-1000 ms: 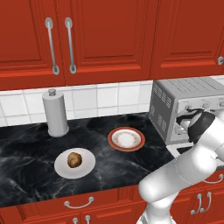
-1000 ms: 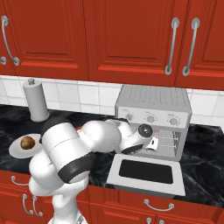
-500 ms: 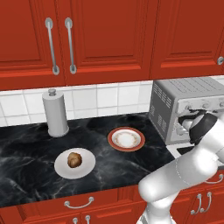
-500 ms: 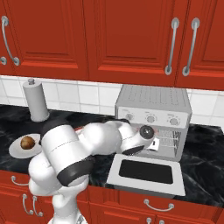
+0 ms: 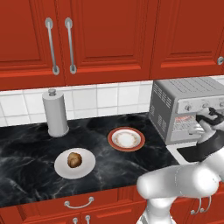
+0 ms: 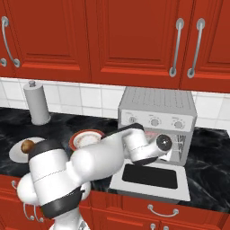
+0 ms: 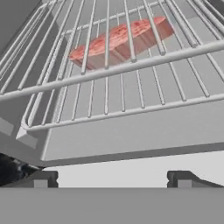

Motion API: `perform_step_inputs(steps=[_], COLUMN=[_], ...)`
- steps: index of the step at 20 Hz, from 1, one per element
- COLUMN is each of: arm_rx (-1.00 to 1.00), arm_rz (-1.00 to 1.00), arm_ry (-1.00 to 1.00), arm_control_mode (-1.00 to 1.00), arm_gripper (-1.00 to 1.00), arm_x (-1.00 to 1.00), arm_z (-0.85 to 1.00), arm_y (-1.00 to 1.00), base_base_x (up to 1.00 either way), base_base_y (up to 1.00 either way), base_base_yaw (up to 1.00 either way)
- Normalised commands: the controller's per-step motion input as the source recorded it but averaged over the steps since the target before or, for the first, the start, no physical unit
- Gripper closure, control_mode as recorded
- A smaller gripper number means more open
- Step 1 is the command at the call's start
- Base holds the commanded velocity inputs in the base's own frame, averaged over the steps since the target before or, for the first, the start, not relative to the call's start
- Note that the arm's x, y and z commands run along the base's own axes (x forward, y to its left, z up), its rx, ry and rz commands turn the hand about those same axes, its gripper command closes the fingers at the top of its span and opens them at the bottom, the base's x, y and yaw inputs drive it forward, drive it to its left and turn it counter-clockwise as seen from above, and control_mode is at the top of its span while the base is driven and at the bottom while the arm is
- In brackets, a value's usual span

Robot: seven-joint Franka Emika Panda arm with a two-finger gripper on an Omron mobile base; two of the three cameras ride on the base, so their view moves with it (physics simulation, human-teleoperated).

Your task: Open the toaster oven door. Place the bread on the top rack in the toaster oven and place the steak on the bottom rack.

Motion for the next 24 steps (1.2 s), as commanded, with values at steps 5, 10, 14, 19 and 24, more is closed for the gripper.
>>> perform_step_inputs(steps=[5,10,14,19,24], arm_rx=[0.07,0.08,0.11,0.09,0.14], arm_rz=[0.00,0.00,0.00,-0.01,-0.01], arm_ry=[-0.13,-0.25,-0.11,0.00,0.02], arm_control_mode=[-1.00,-1.00,-1.00,-1.00,-1.00], arm_gripper=[-1.00,-1.00,-1.00,-1.00,-1.00], arm_x=[-0.46,-0.45,-0.08,0.00,0.00], arm_z=[0.43,0.23,0.32,0.42,0.24], arm_y=[-0.14,-0.14,-0.07,-0.06,-0.08], base_base_x=[0.00,0.00,0.00,0.00,0.00], base_base_y=[0.00,0.00,0.00,0.00,0.00], base_base_yaw=[0.00,0.00,0.00,0.00,0.00])
